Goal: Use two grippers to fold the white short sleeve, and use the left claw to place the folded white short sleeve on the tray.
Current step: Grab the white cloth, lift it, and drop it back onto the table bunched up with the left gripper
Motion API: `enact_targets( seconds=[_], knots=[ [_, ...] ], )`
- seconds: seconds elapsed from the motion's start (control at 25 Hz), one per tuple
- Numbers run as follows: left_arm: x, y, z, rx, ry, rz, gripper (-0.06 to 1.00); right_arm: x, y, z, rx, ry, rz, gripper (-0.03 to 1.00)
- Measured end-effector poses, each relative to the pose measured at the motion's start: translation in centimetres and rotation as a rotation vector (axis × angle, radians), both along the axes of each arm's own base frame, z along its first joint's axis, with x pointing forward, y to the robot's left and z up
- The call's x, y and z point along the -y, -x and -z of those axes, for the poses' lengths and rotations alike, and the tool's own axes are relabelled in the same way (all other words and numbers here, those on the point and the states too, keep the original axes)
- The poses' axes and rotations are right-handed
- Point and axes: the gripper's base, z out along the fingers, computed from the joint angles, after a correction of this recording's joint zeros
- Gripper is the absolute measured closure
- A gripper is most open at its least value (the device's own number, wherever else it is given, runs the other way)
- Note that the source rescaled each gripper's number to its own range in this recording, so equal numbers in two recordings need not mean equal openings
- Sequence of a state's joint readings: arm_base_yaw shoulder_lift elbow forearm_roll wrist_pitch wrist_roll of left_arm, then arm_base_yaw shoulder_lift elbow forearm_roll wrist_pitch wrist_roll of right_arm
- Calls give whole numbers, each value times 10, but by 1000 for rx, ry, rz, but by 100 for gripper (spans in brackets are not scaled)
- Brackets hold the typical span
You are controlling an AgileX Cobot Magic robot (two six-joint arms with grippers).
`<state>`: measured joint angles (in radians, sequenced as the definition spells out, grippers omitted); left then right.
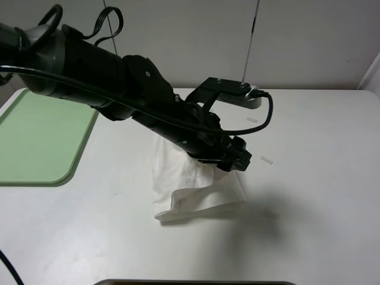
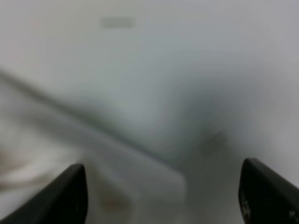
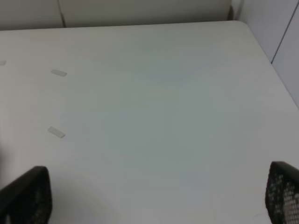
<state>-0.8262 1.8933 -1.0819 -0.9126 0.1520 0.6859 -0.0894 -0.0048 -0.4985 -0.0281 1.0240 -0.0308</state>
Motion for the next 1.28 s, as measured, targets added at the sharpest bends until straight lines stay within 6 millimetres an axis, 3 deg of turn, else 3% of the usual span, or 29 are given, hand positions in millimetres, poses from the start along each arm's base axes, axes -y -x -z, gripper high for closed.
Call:
enact_targets(
  seconds=[0.4, 0.64, 0.68, 0.72, 0.76, 0.96, 1.12, 1.28],
  knots=[
    [26, 0, -37, 89, 101, 224, 27, 0, 0, 0, 0, 0, 0, -3],
    [18, 6, -63, 118, 138, 250, 27, 0, 0, 0, 0, 0, 0, -3],
    [1, 11, -83, 129, 169, 215, 27, 0, 0, 0, 0, 0, 0, -3],
    [-12, 10, -90, 130, 179, 180, 26, 0, 0, 0, 0, 0, 0, -3],
    [-12, 10, -90, 130, 179, 180, 26, 0, 0, 0, 0, 0, 0, -3],
    [-61, 10, -106, 166, 191, 49, 20, 0, 0, 0, 0, 0, 0, -3],
    [-124, 11, -88, 139, 142, -137, 19, 0, 0, 0, 0, 0, 0, -3],
    [-138, 12, -73, 85, 135, -218, 19, 0, 0, 0, 0, 0, 0, -3]
  ],
)
